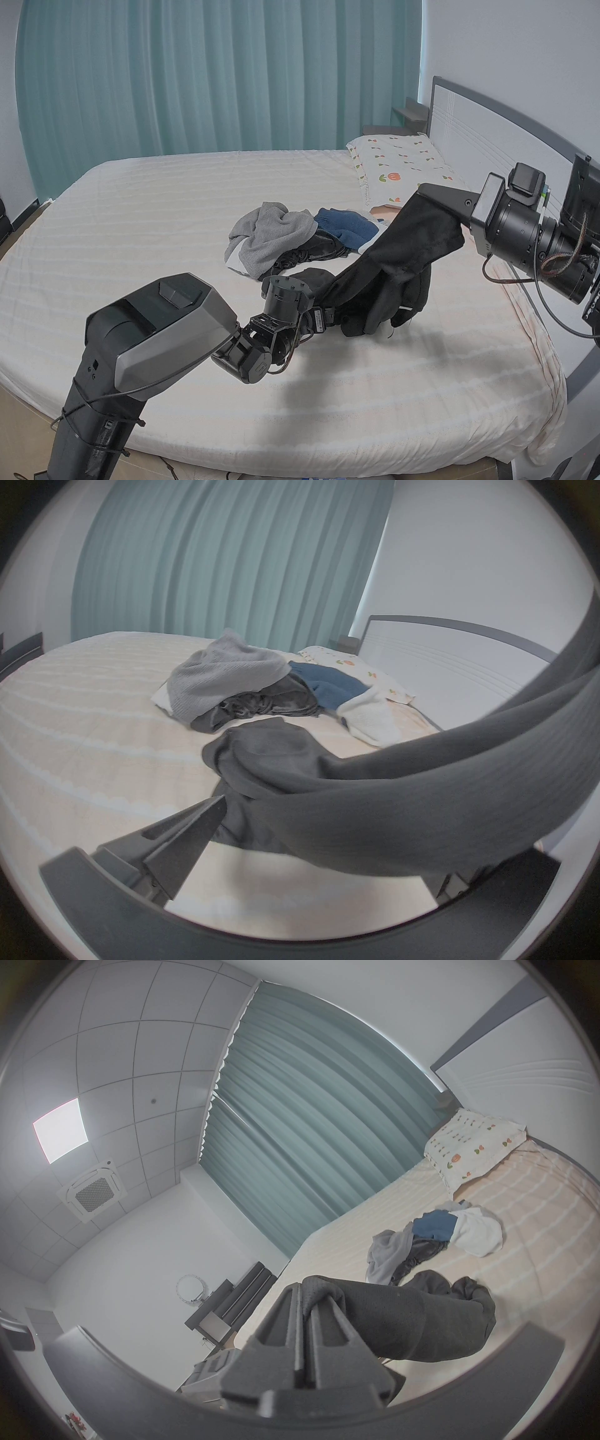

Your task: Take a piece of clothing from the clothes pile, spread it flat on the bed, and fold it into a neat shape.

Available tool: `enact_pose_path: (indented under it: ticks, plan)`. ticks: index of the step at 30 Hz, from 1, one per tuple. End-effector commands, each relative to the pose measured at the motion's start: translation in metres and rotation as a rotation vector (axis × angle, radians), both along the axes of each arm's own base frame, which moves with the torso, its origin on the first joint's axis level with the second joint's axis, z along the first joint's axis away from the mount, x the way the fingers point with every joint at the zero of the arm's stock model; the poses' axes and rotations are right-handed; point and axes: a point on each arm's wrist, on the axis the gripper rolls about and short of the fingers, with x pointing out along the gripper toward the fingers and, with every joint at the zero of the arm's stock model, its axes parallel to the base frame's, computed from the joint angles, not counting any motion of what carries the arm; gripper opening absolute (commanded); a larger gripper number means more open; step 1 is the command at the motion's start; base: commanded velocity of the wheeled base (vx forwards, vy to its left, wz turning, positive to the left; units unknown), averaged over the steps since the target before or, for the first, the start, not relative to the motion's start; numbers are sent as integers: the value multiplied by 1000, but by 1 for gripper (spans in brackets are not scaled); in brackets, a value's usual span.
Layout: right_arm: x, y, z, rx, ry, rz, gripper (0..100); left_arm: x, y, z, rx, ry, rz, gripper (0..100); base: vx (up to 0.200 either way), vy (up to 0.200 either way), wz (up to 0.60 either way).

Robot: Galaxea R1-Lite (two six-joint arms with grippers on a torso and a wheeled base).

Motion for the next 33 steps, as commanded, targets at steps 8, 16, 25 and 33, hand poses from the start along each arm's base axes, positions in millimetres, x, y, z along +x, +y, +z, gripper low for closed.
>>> enact_pose_path:
  ticks: [8, 16, 25, 33]
  plan:
    - [16, -31, 9, 11, -35, -71, 0, 28, 12, -12, -35, 93, 152, 100, 0, 0, 0]
    - [27, -52, 8, 8, -27, -112, 0, 36, 38, -19, -16, 125, 204, 100, 0, 0, 0]
    - [38, -46, -9, -10, 31, -99, 0, 43, 38, -22, -58, 116, 200, 0, 0, 0, 0]
    - [47, -43, -31, -37, 103, -95, 0, 30, 46, 10, -132, 134, 217, 0, 0, 0, 0]
